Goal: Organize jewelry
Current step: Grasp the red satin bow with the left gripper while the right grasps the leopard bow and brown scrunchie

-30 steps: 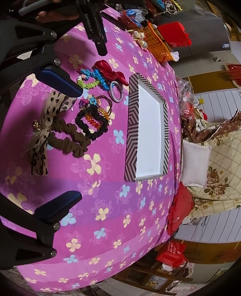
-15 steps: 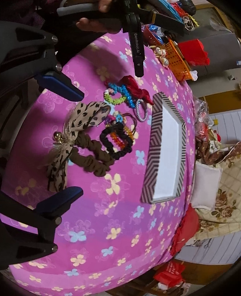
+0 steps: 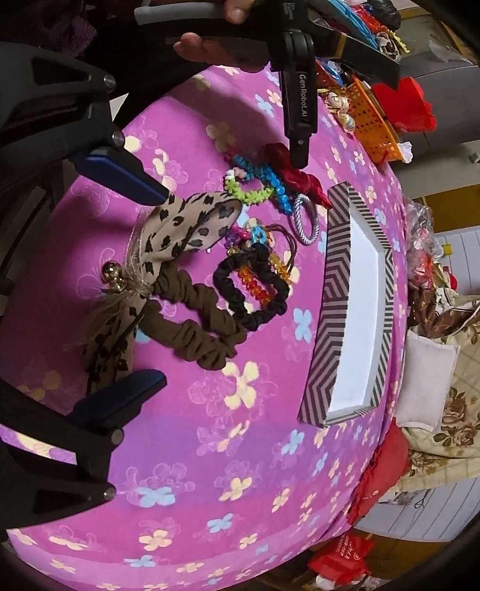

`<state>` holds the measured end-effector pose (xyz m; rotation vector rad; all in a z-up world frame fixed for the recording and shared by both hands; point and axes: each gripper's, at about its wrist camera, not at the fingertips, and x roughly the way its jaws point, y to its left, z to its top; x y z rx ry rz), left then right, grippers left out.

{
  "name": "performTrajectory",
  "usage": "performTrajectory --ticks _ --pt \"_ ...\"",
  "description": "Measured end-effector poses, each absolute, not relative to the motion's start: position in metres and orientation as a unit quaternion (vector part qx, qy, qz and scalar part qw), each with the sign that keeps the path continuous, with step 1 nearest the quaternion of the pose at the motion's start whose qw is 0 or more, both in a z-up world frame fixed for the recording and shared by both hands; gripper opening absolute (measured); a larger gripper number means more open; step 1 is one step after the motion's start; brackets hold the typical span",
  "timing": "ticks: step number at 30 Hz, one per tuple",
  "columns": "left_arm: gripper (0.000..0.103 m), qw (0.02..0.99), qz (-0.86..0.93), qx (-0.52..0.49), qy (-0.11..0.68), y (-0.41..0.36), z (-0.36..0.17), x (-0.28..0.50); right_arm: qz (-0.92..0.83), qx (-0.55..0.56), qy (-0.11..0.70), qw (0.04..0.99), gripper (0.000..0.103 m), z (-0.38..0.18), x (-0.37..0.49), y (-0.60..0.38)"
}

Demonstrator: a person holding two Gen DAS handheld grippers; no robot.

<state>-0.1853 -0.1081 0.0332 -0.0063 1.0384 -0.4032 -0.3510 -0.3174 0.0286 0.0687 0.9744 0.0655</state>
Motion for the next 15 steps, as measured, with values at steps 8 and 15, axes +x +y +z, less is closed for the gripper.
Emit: performTrajectory --ticks 8,15 --pt "0.006 0.831 -0.205 -0.017 0.516 -0.114 0.018 -0.173 0.031 0.043 0.475 0.878 0.093 0.02 -0.347 -0.323" --pt "0.0 0.839 -0.216 0.002 0.5 -0.116 0.022 -0.175 0.037 0.062 0.477 0.876 0.068 0.01 -0.345 -0.326"
